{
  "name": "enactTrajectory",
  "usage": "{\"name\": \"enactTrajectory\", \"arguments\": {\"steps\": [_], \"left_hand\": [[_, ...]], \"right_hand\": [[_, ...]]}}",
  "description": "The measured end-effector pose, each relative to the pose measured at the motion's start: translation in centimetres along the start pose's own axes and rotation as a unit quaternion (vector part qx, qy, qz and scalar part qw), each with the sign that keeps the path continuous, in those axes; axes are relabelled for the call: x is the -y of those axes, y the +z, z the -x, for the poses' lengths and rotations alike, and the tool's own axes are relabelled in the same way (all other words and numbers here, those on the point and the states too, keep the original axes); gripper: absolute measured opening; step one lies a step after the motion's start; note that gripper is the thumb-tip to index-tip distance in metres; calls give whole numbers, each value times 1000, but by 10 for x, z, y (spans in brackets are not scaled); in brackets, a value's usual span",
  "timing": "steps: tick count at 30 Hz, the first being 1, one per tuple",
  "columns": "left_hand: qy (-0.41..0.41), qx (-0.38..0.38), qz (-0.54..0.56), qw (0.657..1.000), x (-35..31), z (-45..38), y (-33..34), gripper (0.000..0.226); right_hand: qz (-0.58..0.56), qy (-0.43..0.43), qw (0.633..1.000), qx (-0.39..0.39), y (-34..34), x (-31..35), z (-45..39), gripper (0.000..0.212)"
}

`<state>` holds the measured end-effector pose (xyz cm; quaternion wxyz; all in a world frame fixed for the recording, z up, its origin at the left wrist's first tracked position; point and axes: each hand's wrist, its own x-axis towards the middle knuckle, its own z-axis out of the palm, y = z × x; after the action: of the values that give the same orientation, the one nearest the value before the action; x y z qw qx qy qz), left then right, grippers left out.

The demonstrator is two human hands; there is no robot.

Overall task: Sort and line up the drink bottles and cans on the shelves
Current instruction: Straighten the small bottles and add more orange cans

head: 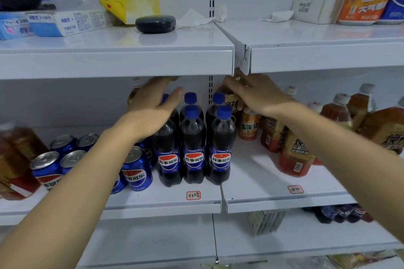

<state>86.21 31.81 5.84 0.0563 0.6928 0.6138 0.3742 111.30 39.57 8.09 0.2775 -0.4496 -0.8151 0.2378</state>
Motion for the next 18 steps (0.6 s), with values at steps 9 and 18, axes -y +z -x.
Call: {"name": "enactTrajectory", "arguments": {"steps": [9, 18], "left_hand": [[-34, -138, 128, 981, 16, 65, 35, 53], [-48, -114, 69, 990, 26, 68, 40, 57]], "right_hand": [[-75, -57, 995, 15, 67, -57, 56, 77], [-67, -34, 997, -19, 81, -57, 55, 85]]}}
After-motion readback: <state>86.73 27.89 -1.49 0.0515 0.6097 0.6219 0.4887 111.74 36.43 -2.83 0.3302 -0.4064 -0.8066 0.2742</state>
